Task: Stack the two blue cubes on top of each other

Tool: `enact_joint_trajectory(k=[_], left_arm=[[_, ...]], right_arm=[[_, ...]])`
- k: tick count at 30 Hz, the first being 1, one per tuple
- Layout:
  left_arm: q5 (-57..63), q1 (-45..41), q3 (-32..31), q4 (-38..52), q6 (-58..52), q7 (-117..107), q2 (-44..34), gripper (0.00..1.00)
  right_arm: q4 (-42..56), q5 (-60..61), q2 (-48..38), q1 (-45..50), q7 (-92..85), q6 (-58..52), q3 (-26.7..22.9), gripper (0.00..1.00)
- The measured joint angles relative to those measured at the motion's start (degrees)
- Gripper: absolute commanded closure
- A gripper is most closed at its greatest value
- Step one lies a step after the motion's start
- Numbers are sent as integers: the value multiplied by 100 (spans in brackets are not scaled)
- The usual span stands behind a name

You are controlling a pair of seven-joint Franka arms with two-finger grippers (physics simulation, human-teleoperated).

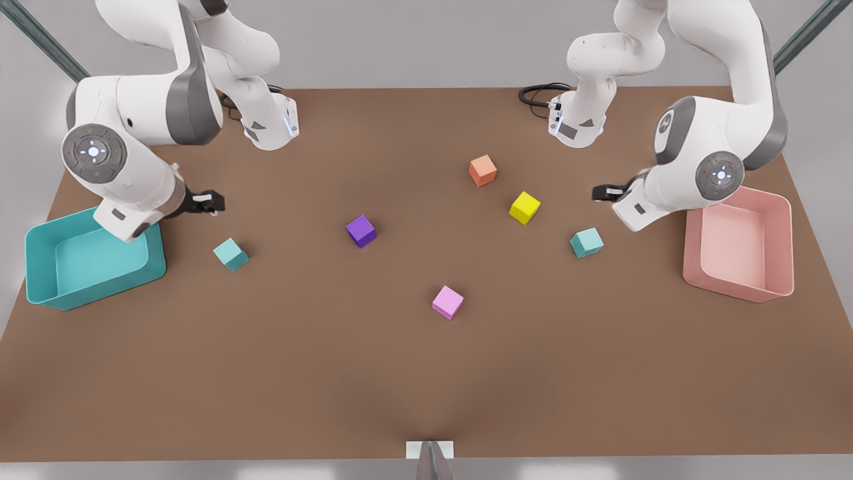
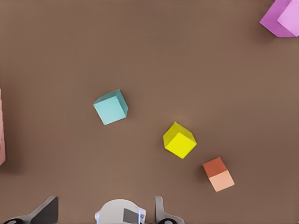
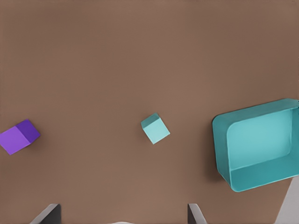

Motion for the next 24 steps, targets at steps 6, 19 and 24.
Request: enact_joint_trajectory(k=[6, 19, 24], left_arm=[[-1, 628, 4, 0, 196, -117, 56, 0], [6, 418, 8, 6, 180, -261, 193, 0], [7, 486, 9, 9, 180, -298, 205, 0]], right_arm=[[-1468, 64, 270, -661, 53, 524, -56, 0], [-5937, 746, -710, -1626, 1321, 4981, -80, 0], [-6401, 1134, -431, -1670, 1905, 6794, -74, 0]])
